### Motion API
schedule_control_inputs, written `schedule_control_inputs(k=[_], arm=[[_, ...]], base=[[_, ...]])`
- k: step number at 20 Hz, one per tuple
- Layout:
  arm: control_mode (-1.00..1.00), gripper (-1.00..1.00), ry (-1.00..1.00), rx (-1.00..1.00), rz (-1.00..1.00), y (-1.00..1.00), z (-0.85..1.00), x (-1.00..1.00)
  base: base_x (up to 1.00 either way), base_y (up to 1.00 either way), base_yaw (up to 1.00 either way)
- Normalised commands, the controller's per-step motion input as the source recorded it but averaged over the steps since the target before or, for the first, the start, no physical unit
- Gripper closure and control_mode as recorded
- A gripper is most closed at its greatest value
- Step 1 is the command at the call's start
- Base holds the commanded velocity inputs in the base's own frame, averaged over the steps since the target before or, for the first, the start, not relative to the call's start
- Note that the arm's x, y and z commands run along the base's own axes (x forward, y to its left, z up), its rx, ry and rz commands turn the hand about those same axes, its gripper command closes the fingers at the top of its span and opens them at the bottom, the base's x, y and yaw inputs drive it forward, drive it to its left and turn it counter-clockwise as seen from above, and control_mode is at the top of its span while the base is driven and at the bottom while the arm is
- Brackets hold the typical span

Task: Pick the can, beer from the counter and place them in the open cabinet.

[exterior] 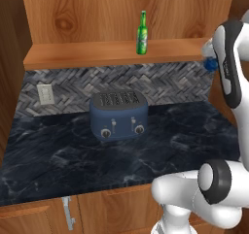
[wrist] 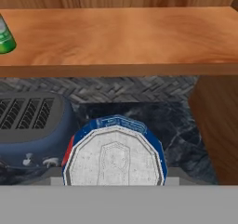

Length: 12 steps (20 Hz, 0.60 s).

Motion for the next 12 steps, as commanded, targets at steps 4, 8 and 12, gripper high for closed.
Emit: schedule_control_inputs(k=[4,8,12], arm=[[-1.00,1.00,-0.02,0.00,0.00,0.00,0.15,0.36],[-1.00,1.00,0.00,0.00,0.00,0.00,0.14,0.42],[-1.00,1.00,0.00,0.00,0.00,0.00,0.30,0.41]], base=[[0.00,0.00,0.00],[0.00,0.00,0.00],[0.00,0.00,0.00]])
